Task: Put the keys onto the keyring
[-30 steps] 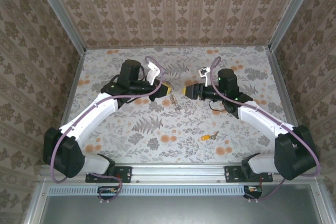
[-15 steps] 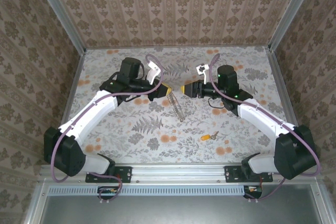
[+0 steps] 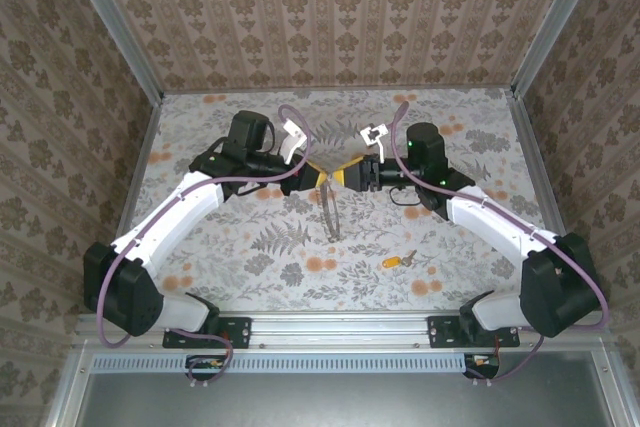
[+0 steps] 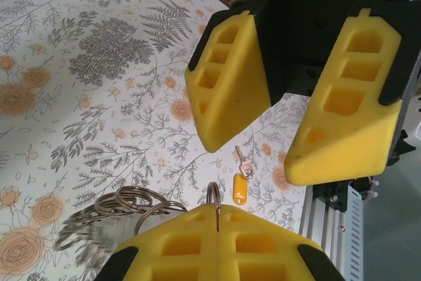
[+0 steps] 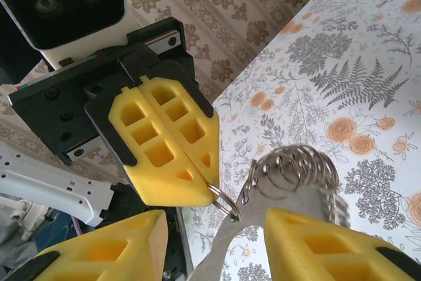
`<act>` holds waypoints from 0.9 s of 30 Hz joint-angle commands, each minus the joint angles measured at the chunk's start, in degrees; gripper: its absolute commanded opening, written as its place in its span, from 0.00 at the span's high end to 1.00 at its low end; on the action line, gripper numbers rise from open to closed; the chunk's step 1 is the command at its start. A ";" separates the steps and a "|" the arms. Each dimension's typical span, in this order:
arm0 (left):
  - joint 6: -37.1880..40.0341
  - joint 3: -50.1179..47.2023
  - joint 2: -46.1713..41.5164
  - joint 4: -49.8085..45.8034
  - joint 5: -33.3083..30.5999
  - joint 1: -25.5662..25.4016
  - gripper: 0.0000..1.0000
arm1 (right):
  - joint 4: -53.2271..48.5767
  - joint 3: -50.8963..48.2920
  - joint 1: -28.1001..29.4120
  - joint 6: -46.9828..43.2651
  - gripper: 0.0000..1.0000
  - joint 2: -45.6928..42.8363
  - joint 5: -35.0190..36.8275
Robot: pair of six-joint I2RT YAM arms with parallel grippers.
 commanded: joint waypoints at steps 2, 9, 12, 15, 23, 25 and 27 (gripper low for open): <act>1.50 3.00 -0.43 0.17 3.58 0.35 1.00 | 1.56 2.24 0.54 -0.99 0.55 0.87 -2.20; 1.23 3.35 -0.41 0.25 4.16 0.31 1.00 | 1.79 3.31 1.23 -1.13 0.58 3.33 -3.22; 1.13 3.27 -0.41 0.35 4.20 0.26 1.00 | 1.81 3.81 1.42 -1.13 0.65 3.68 -3.82; 1.04 3.29 -0.34 0.60 4.32 0.26 1.00 | 1.95 3.90 1.59 -1.23 0.75 3.87 -4.14; 0.52 3.32 0.17 1.35 4.85 0.18 1.00 | 2.51 4.62 1.68 -0.88 1.00 3.99 -5.37; 0.28 3.25 0.15 1.53 4.91 0.11 1.00 | 2.44 4.55 1.68 -0.86 1.00 3.95 -5.40; 0.13 3.22 0.17 1.66 4.72 0.10 1.00 | 2.44 4.55 1.70 -0.90 1.00 3.81 -5.21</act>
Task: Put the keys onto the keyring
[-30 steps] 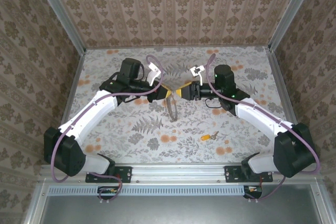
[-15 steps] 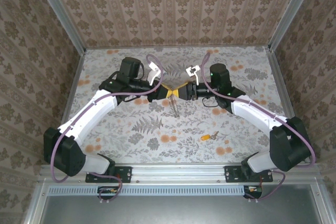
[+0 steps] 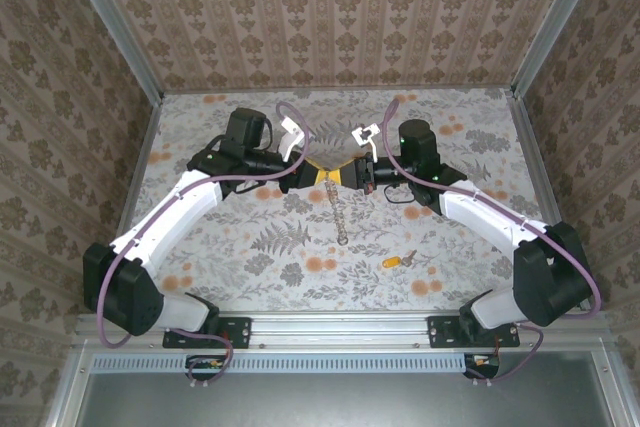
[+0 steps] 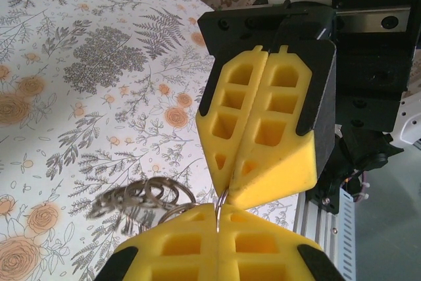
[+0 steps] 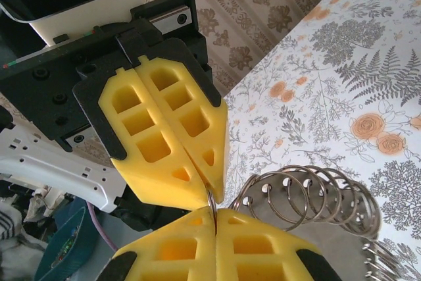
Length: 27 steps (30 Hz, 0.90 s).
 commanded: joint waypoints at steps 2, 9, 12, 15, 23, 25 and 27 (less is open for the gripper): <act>-0.12 2.40 -0.15 1.88 2.00 -0.52 1.00 | 1.92 2.21 0.35 -0.71 1.00 0.14 -0.74; -1.90 0.84 -3.25 3.61 -2.73 0.46 0.78 | 2.30 1.82 0.11 -1.43 1.00 -0.48 2.69; -3.80 -0.48 -5.47 5.59 -4.37 1.23 0.63 | 2.30 2.49 -0.01 -1.43 1.00 -0.30 3.24; -6.60 -2.81 -7.79 8.34 -7.73 1.63 0.54 | 2.54 3.09 -0.01 -1.21 1.00 -0.50 4.23; -14.04 -7.76 -11.45 13.97 -14.06 1.89 0.40 | 5.28 3.75 0.02 1.13 1.00 -1.73 7.67; -14.66 -8.04 -11.93 14.22 -14.14 1.81 0.40 | 6.03 3.62 -0.01 1.81 1.00 -1.77 8.88; -14.82 -8.34 -12.59 14.15 -14.39 1.89 0.38 | 6.43 3.64 -0.01 2.40 1.00 -1.75 10.03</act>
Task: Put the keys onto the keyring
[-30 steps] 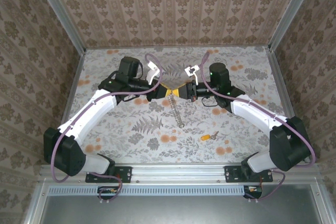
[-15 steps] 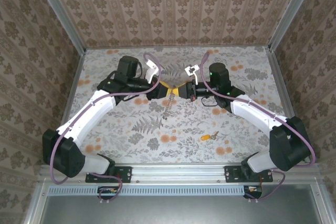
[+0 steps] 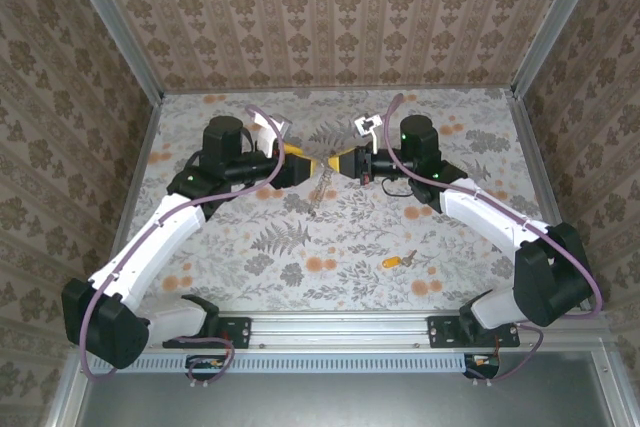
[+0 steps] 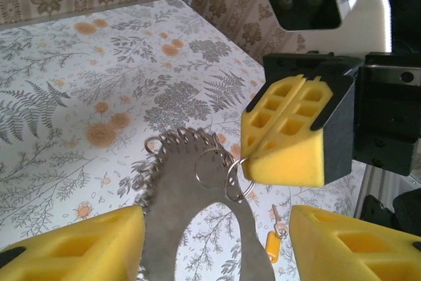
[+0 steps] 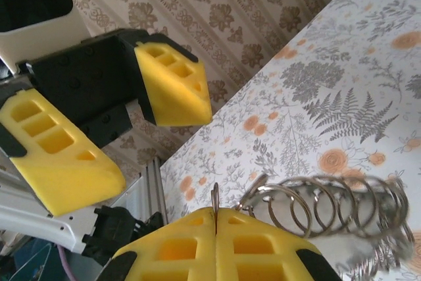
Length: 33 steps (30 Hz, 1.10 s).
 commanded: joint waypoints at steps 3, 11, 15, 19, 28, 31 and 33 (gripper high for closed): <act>-2.53 -1.53 -3.04 2.59 -1.59 0.41 0.34 | 5.00 1.51 -0.01 2.72 1.00 -1.69 3.87; -9.61 -4.87 -3.05 11.74 3.34 1.46 0.34 | 9.12 -0.73 0.04 4.96 1.00 -4.78 5.73; -11.92 -4.77 -1.63 14.87 6.64 1.46 0.37 | 11.50 -1.56 0.01 6.31 1.00 -4.87 6.09; -14.38 -4.46 0.03 18.66 9.19 1.49 0.39 | 15.05 -2.42 0.08 7.77 1.00 -4.63 6.78; -18.84 -3.45 2.39 24.27 10.75 1.47 0.46 | 21.78 -3.60 0.08 10.86 1.00 -2.97 6.45; -19.34 -3.03 3.24 24.85 10.83 1.25 0.46 | 22.64 -3.74 0.08 11.07 1.00 -2.49 6.18; -19.56 -2.86 3.78 25.58 10.78 1.09 0.46 | 22.93 -3.68 0.10 11.25 1.00 -2.48 5.83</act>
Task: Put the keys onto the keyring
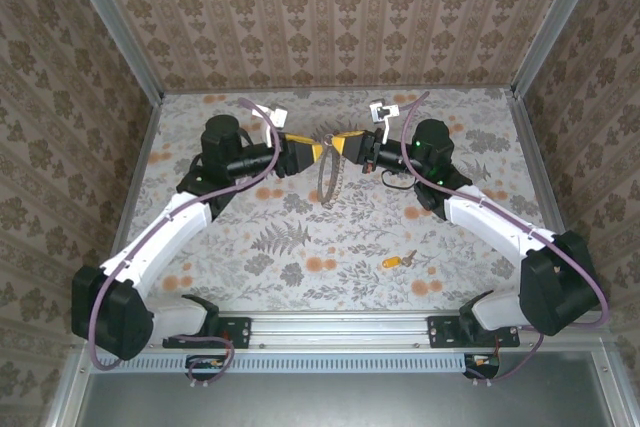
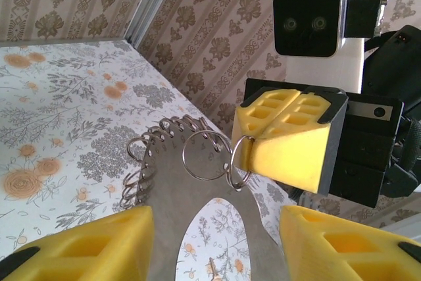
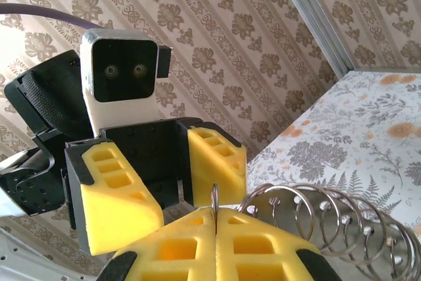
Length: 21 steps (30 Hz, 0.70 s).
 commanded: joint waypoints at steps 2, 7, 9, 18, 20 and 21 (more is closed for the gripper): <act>-2.13 1.83 1.41 4.16 1.33 -0.16 0.47 | 4.85 -0.13 0.08 0.93 1.00 0.45 -0.56; -3.84 1.83 3.13 7.71 1.28 -0.62 0.48 | 4.92 0.24 0.04 0.91 1.00 0.45 -1.34; -4.08 1.91 3.47 8.36 1.24 -0.84 0.48 | 5.18 0.22 0.02 1.07 1.00 1.61 -1.54; -4.78 2.14 3.61 10.20 0.99 -1.36 0.50 | 5.82 -0.56 -0.01 1.27 1.00 2.17 -1.72; -4.78 2.16 3.84 10.30 1.24 -1.67 0.52 | 5.82 -0.57 -0.01 1.27 1.00 2.12 -1.69; -4.74 2.15 3.81 10.23 1.27 -1.75 0.53 | 5.82 -0.57 -0.09 1.27 1.00 2.10 -1.70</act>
